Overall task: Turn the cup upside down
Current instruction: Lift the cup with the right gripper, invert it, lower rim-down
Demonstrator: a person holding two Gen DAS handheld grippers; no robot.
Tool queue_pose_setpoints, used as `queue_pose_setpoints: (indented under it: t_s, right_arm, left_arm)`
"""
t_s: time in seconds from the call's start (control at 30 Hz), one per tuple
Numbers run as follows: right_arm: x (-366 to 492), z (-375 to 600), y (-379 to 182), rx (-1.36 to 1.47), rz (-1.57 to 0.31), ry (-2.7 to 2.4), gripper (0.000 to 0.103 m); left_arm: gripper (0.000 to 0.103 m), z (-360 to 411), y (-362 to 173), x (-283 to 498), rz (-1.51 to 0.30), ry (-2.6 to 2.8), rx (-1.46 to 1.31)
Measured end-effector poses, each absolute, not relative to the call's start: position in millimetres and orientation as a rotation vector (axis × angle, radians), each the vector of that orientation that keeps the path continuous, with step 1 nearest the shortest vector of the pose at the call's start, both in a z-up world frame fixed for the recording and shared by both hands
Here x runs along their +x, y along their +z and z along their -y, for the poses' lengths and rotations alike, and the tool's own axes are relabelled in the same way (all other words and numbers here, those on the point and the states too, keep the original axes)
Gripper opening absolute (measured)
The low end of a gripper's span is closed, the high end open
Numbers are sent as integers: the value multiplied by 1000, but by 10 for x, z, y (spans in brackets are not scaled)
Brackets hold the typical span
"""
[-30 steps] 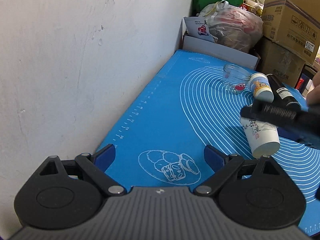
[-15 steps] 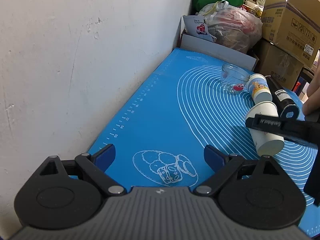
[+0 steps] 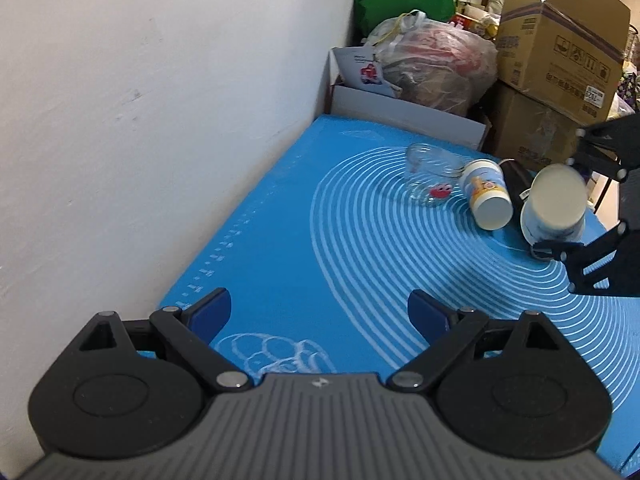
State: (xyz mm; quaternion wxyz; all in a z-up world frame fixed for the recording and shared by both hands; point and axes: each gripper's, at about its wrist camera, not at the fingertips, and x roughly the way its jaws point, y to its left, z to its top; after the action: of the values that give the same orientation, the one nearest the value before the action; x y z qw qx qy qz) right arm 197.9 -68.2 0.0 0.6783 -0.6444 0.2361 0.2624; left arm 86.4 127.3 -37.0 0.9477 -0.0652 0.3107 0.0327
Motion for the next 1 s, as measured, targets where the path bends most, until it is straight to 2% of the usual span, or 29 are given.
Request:
queue_pose_setpoints:
  t_s: [0.2,0.43,0.63,0.83,0.9,0.97,1.0]
  right_arm:
    - [1992,1092,155,-820,-598,381,53]
    - [1970,1408,-227,-313,-653,143,53]
    - [1882,1375,-593,-206,-700,66,54]
    - [1879,1417,-641,-156,-680,47,55]
    - [1878,1416,-655,-155,-677,48,57]
    - [1810,1432,-601,-152,-684,58,66]
    - [1812,1440,-607,-147,-687,66,67]
  left_arm:
    - [95,-1081,-327,946,-634,46,-107]
    - [94,-902,-315,1010,-638,40,-91]
    - [94,-873,-287,1022,-625,48,-94]
    - [95,-860,-291,1034,-628,48,-89]
    - [94,-852,-293,1037,-628,45,-87]
    - [95,-841,-302,1037,-629,48,-85]
    - [95,-837,-302,1038,-629,49,-84]
